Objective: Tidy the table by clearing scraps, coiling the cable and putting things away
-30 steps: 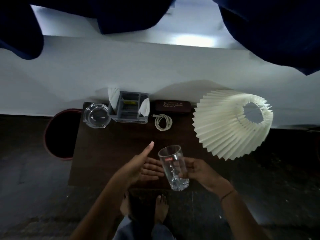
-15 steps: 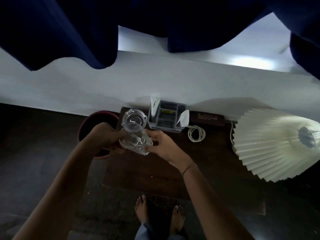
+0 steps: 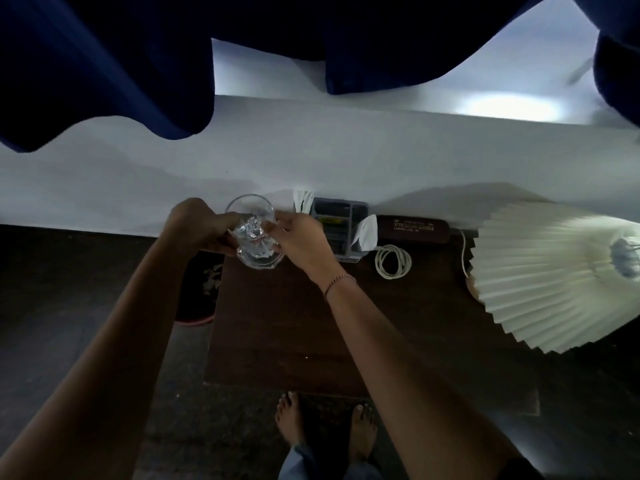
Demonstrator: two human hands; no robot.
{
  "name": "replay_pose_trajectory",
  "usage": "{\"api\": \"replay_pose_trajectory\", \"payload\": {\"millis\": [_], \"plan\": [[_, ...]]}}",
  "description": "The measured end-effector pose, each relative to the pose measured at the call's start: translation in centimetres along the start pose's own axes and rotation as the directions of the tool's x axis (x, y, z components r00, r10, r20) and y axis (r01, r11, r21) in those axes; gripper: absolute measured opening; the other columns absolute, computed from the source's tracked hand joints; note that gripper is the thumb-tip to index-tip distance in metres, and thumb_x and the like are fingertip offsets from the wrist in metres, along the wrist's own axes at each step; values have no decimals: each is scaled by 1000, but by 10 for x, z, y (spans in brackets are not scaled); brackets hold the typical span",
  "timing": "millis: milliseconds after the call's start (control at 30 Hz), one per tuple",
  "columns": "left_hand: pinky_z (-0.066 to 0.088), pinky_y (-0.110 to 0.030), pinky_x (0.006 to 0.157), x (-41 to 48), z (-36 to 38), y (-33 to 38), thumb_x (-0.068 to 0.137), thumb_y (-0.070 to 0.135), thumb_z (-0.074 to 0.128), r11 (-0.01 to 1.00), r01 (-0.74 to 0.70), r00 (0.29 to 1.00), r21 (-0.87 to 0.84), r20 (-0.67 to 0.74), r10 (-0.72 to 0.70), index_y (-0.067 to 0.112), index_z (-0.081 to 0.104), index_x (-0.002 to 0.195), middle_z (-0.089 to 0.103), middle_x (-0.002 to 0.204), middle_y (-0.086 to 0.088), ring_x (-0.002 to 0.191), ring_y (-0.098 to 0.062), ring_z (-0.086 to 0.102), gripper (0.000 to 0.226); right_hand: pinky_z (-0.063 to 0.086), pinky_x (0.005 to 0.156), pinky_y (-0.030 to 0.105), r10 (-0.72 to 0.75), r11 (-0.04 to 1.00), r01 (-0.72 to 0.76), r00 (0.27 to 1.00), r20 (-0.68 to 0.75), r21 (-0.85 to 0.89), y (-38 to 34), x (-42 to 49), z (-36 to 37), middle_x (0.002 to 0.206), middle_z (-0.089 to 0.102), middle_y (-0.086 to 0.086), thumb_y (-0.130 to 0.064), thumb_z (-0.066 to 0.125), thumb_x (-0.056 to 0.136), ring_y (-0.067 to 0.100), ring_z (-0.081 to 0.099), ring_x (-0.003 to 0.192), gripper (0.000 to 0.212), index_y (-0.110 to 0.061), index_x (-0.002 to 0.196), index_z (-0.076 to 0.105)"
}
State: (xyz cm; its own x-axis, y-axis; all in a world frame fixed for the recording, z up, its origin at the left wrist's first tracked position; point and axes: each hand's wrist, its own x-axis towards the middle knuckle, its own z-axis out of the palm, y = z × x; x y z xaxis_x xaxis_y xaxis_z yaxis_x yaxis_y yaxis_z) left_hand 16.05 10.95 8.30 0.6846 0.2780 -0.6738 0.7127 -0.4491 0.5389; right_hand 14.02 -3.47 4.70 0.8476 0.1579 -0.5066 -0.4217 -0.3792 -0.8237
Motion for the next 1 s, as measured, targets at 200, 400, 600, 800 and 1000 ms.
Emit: {"api": "replay_pose_trajectory", "payload": {"millis": [200,400,600,800,1000], "plan": [[53,-18,44,19,7,-11,76,21,67,994,43,998,97,-40,-39,-6,66,61,63,39,-2,37,-11,62,31,53,82,35,114,991,-114,993,5,-70,1,23,14,101,64,16,-16,53,87,26,62,92,30,-1,113,60],[54,-19,45,29,6,-16,76,19,70,984,69,997,167,5,-71,-7,66,63,66,43,-4,38,-12,64,29,47,73,31,121,980,-121,993,-7,-161,3,23,19,104,66,19,-15,50,89,25,58,84,28,1,109,61],[41,-13,30,27,7,-15,84,12,60,980,39,997,195,51,-50,-11,64,70,59,34,0,29,-8,57,27,51,67,30,123,975,-127,992,-35,-182,5,25,20,95,67,17,-14,52,89,25,62,81,23,2,100,64],[54,-25,39,27,6,-25,87,9,59,993,79,990,83,108,-88,-10,58,69,63,39,-9,36,-19,63,25,49,70,33,49,933,-58,998,-35,-354,4,16,21,90,66,19,-14,45,92,21,54,73,26,4,96,64],[57,-30,51,1,19,-35,87,35,57,997,40,999,65,11,-41,1,61,67,67,47,-11,47,-24,66,40,50,69,31,-41,989,17,987,-156,-150,7,-16,16,87,66,17,-8,49,90,17,53,71,16,0,93,63]]}}
